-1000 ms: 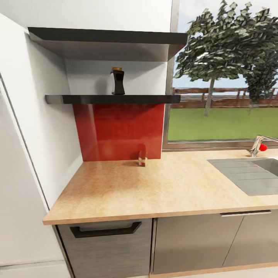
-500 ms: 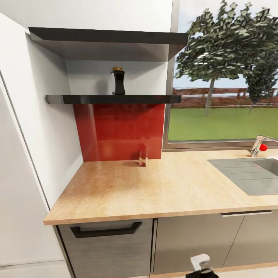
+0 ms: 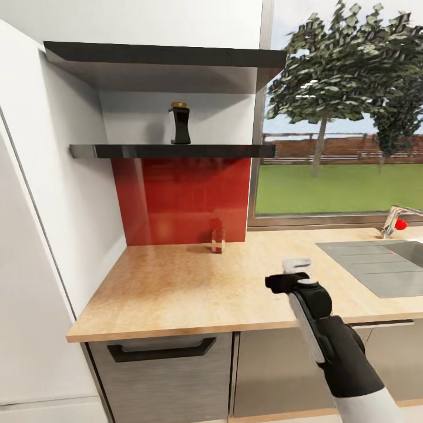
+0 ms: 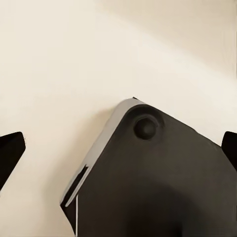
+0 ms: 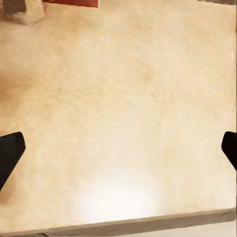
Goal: Set up a coffee station on the kitchen countertop: keep the coffee maker on the countertop, move the bottle of coffee from the kitchen shelf to the counter next to the coffee maker, place a paper coffee filter on top of the coffee maker, put the saucer next to the coffee maker with the coffee cup on the saucer, and place the electric kettle next to the coffee maker.
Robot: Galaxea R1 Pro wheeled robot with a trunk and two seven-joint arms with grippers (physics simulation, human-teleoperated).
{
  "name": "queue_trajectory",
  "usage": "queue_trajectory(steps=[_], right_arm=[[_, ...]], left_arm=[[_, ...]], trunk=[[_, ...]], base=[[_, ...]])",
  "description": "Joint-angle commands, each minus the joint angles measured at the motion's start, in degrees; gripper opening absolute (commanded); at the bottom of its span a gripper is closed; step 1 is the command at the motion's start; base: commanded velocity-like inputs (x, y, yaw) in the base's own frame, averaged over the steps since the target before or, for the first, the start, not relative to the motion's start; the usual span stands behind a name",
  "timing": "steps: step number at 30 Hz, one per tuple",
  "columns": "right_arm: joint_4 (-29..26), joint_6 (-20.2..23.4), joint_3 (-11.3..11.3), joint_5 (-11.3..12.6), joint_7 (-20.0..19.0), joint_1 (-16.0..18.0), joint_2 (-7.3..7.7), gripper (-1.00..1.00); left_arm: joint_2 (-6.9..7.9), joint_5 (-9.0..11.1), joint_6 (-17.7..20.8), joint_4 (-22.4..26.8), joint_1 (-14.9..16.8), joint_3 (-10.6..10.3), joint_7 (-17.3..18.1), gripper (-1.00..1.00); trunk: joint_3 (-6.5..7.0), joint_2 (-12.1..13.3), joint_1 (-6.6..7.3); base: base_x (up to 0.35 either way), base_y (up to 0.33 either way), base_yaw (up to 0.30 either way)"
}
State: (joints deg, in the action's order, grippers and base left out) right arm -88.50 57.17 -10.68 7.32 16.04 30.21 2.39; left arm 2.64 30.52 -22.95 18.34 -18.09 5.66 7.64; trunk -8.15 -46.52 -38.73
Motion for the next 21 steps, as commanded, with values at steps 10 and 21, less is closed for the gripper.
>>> queue_trajectory(steps=[10,21], right_arm=[[-0.28,2.83,0.27,0.75,-1.54,24.92,-7.7,1.0],[0.49,2.83,2.45,-3.48,-5.54,52.03,-12.39,1.0]], left_arm=[[0.23,2.66,0.19,0.61,0.0,0.27,-0.06,1.0],[1.12,2.82,-0.15,-3.96,0.0,0.27,-0.85,1.0]], trunk=[[-0.09,-0.06,-0.01],[-0.09,-0.06,-0.01]], base=[[0.0,0.0,0.0],[0.0,0.0,0.0]])
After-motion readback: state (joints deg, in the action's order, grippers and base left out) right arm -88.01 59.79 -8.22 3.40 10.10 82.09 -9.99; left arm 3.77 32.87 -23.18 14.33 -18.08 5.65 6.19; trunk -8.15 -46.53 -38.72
